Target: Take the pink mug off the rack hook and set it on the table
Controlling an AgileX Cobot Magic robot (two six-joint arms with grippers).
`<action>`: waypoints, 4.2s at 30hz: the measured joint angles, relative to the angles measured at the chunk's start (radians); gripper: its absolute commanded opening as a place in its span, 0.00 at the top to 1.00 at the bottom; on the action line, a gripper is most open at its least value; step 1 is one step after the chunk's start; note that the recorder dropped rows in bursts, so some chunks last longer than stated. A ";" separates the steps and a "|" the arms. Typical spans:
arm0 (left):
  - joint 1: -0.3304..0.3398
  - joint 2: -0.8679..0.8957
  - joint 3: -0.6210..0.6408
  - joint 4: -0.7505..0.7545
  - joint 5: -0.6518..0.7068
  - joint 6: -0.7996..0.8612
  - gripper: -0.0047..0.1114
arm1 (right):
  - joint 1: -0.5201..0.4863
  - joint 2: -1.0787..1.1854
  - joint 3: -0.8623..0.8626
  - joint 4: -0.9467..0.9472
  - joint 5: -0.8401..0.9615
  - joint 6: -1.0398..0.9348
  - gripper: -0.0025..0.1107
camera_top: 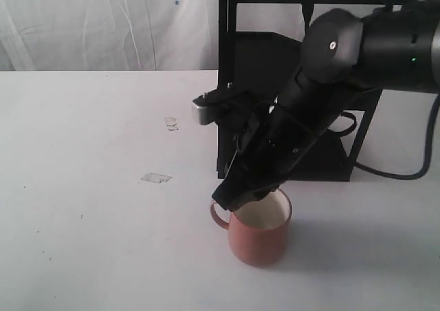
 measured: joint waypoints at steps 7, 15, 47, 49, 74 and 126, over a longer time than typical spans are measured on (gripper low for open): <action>0.000 0.000 0.000 0.000 0.000 0.000 0.95 | 0.000 -0.107 -0.003 -0.031 0.079 0.004 0.76; 0.000 0.000 0.000 0.000 0.000 0.000 0.95 | -0.078 -0.203 0.079 -0.293 0.038 0.122 0.76; 0.000 0.000 0.000 0.000 0.000 0.000 0.95 | -0.563 -0.653 0.685 -0.455 -0.740 0.706 0.98; 0.000 0.000 0.000 0.000 0.000 0.000 0.95 | -0.563 -0.769 0.700 -0.456 -0.765 0.710 0.98; 0.000 0.000 0.000 0.000 0.000 0.000 0.95 | -0.518 -1.401 0.952 -0.538 -1.022 0.438 0.98; 0.000 0.000 0.000 0.000 0.002 0.000 0.95 | -0.700 -1.671 1.191 -0.403 -0.580 0.444 0.98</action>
